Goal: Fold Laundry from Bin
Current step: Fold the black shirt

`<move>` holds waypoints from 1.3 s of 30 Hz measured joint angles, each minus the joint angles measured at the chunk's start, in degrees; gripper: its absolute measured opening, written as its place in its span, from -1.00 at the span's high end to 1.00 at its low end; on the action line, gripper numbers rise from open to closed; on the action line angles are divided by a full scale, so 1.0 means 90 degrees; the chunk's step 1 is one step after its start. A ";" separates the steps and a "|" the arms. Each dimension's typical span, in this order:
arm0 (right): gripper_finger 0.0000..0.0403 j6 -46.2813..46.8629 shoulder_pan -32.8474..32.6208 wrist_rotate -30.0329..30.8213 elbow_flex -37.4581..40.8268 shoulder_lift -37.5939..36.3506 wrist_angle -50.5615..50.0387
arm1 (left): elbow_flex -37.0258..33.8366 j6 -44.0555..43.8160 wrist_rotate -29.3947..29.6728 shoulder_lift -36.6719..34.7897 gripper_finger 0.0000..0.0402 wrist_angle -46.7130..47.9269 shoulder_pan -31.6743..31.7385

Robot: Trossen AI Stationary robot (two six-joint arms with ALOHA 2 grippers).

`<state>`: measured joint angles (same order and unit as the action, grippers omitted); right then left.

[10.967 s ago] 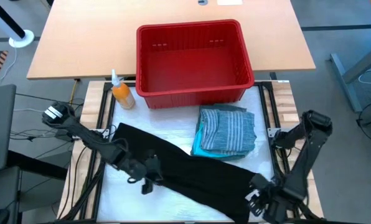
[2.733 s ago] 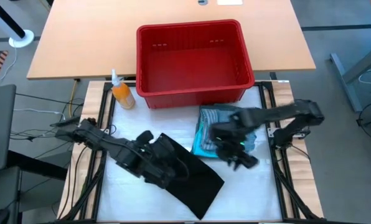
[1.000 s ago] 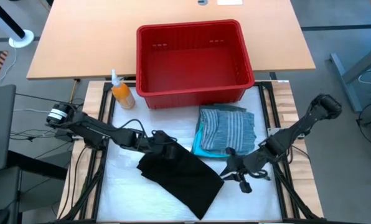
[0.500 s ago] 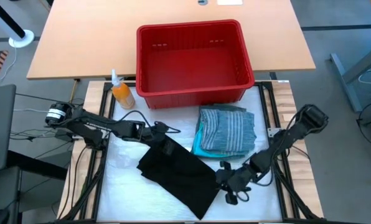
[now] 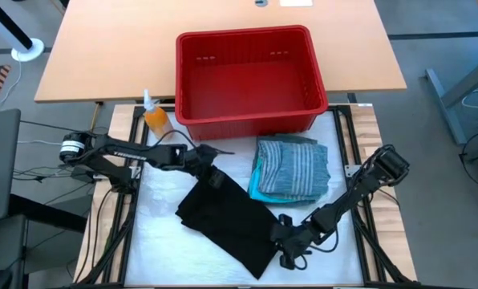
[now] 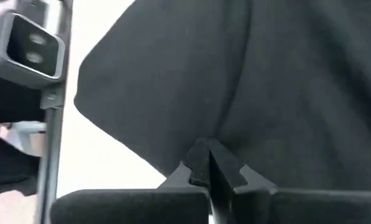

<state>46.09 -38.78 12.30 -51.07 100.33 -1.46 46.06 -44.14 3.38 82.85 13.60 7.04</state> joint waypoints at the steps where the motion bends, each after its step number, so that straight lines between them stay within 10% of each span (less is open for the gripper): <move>1: 0.91 0.0034 -0.0035 -0.0003 0.0002 -0.0036 -0.0140 | 0.0000 0.0062 -0.0002 0.0000 1.00 0.0087 0.0056; 12: 0.91 -0.0176 -0.0268 -0.0062 0.0002 -0.0647 -0.0721 | 0.0000 0.0314 0.0270 0.0000 1.00 0.0557 0.0293; 20: 0.91 0.0810 -0.0095 0.2188 0.0002 -0.1627 -0.2484 | 0.0000 0.0331 0.0277 0.0000 0.93 0.0502 0.0290; 27: 0.58 0.1474 0.0351 0.0880 0.0088 -0.1695 -0.2656 | 0.0000 0.0333 0.0212 0.0000 0.75 0.0511 0.0290; 39: 0.17 0.1259 0.0325 0.0791 0.1226 -0.1632 -0.0836 | 0.0000 0.0850 0.0207 -0.0044 0.53 0.0699 0.0334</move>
<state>57.42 -35.86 19.42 -40.03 85.64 -8.98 46.06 -36.50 5.24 82.45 19.89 10.04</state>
